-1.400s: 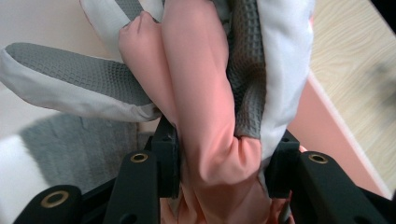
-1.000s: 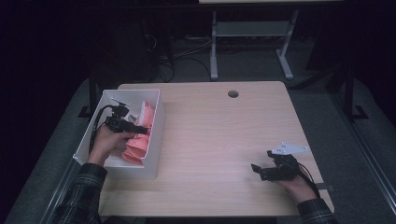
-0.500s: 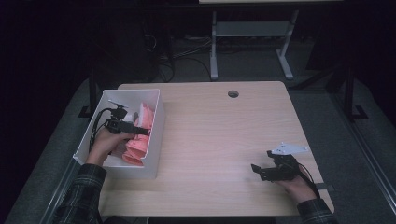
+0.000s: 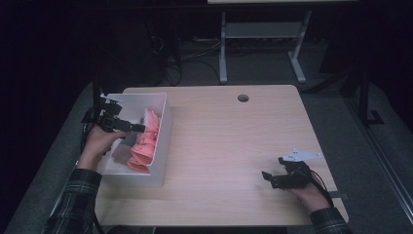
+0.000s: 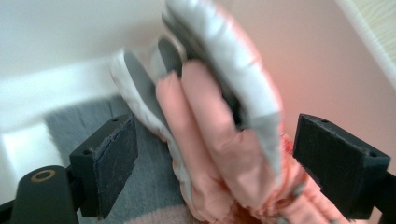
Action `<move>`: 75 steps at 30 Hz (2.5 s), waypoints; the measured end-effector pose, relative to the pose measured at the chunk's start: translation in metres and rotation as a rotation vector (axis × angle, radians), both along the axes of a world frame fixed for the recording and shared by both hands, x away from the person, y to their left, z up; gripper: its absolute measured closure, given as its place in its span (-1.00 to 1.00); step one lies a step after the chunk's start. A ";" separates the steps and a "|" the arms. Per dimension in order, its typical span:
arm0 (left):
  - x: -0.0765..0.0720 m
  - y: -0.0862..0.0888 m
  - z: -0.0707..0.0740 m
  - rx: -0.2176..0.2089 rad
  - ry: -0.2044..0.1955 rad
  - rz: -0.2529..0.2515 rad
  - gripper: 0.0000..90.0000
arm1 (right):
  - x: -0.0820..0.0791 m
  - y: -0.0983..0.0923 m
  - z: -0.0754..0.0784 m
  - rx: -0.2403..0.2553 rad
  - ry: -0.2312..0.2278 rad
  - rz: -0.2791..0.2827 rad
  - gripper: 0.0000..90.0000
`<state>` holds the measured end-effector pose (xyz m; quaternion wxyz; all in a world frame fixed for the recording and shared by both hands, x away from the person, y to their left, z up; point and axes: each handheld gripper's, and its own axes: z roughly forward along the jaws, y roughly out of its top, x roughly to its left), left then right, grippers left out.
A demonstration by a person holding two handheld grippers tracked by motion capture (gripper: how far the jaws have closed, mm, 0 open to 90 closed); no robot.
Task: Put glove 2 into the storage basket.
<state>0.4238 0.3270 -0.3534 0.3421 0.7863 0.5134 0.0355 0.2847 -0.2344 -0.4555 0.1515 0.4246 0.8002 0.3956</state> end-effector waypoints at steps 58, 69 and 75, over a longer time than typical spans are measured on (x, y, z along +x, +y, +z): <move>-0.068 -0.232 0.002 -0.007 -0.202 -0.437 -0.69 | -0.001 -0.002 0.001 0.000 -0.003 -0.007 -0.70; -0.080 -0.249 -0.041 0.026 -0.180 -0.493 -0.69 | 0.000 -0.001 -0.001 -0.009 0.004 -0.004 -0.70; -0.086 -0.253 -0.060 0.032 -0.177 -0.524 -0.69 | -0.001 0.000 -0.001 -0.018 -0.002 0.000 -0.70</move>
